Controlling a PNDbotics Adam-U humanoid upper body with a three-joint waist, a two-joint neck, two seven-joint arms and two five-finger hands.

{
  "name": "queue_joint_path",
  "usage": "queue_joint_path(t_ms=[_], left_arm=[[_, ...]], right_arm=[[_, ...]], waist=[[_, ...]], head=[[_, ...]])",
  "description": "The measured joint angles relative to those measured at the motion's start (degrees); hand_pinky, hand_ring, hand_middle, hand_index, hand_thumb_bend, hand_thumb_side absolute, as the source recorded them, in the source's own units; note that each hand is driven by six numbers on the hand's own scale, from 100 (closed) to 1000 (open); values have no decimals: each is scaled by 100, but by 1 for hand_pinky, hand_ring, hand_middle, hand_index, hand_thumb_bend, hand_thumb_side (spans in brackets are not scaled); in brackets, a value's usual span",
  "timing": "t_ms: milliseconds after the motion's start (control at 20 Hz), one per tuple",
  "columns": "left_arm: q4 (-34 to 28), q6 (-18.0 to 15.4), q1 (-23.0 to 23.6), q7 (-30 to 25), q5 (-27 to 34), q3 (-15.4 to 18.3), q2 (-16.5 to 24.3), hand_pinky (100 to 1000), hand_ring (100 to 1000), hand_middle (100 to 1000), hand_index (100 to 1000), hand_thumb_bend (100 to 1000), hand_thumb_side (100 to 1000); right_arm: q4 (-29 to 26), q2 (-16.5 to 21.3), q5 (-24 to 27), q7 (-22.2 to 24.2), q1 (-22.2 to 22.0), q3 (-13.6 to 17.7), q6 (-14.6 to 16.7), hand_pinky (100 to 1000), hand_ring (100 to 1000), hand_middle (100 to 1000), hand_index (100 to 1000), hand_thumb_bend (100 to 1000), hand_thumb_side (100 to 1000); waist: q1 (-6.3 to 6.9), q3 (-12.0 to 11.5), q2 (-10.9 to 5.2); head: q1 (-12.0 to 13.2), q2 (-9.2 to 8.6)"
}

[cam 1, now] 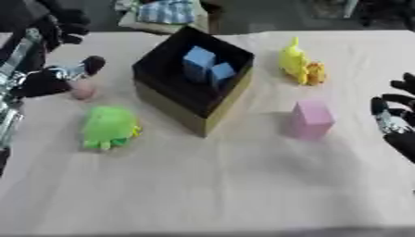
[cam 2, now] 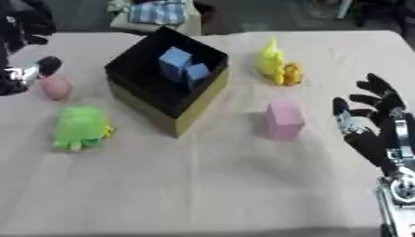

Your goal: Pick up objects on the table and place them in the box.

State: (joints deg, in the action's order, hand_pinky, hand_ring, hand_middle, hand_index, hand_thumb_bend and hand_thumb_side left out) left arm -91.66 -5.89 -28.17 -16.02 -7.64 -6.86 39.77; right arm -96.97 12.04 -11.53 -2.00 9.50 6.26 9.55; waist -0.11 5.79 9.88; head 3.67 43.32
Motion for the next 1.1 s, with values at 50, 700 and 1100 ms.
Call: queue_joint_path(t_ms=[50, 700, 1100], left_arm=[[52, -50, -127, -246, -268, -139, 237, 837, 817, 800, 909, 553, 390], [693, -524, -560, -2080, -1922, -814, 826, 803, 769, 776, 900, 568, 432], [1156, -640, -595, -2484, -2139, -1076, 672, 781, 751, 759, 884, 535, 422]], right_arm=[[0, 0, 0, 4, 0, -5, 1, 624, 765, 813, 929, 334, 420], [16, 5, 0, 48, -4, -33, 3, 624, 765, 813, 929, 326, 419], [17, 12, 0, 50, -20, -35, 3, 624, 764, 813, 929, 322, 418]], waist=[[0, 25, 0], [0, 58, -34], [0, 72, -37]], head=[[7, 0], [14, 0], [6, 1]])
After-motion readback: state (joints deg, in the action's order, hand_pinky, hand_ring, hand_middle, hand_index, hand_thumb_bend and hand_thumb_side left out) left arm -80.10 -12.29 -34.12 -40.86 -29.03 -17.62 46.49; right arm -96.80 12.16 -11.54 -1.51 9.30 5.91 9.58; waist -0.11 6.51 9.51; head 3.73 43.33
